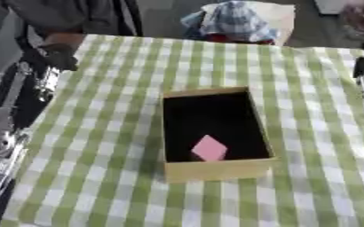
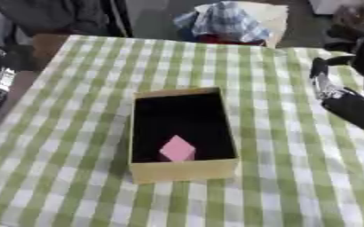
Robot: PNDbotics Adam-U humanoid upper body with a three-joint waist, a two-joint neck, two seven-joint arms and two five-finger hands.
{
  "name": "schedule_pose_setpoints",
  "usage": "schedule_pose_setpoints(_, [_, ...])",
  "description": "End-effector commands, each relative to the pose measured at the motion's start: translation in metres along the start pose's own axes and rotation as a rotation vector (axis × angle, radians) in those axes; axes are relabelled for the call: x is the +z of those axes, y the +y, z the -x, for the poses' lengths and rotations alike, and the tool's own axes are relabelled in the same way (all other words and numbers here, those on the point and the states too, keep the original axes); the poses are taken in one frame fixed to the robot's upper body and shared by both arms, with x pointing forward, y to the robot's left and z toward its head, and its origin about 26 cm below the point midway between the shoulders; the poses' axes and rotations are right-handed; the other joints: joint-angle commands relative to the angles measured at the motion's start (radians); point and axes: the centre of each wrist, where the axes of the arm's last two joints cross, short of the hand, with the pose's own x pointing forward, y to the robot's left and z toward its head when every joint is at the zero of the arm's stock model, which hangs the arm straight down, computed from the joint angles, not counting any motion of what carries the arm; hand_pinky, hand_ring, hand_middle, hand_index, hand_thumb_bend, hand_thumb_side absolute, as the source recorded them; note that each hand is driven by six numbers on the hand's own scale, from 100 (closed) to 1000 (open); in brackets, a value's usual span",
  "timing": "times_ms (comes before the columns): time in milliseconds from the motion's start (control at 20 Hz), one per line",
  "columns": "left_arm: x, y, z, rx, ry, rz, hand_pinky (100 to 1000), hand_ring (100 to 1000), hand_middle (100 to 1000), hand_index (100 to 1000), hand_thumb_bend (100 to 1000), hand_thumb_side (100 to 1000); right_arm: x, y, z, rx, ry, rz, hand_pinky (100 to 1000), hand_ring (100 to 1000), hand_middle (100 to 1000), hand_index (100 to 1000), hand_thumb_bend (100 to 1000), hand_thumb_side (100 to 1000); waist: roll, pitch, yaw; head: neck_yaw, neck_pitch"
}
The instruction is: Pick up objects on the table and place them in the box.
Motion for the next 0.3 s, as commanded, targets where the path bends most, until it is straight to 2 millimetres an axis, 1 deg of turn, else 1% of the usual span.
schedule_pose_setpoints(50, [-0.0025,0.0062,-0.0023,-0.016,-0.011,-0.018,746,627,591,775,102,834,-0.0035,-0.0088,-0.0054,0.012,-0.025,0.016,711,807,838,921,114,407,0.001,-0.019,0.001,-0.003,0.013])
schedule_pose_setpoints(300, [-0.0017,0.0062,-0.0018,-0.018,-0.006,-0.02,746,627,591,774,103,837,-0.0033,-0.0084,-0.0055,0.009,-0.025,0.018,711,807,837,921,110,409,0.001,-0.021,0.002,-0.002,0.019])
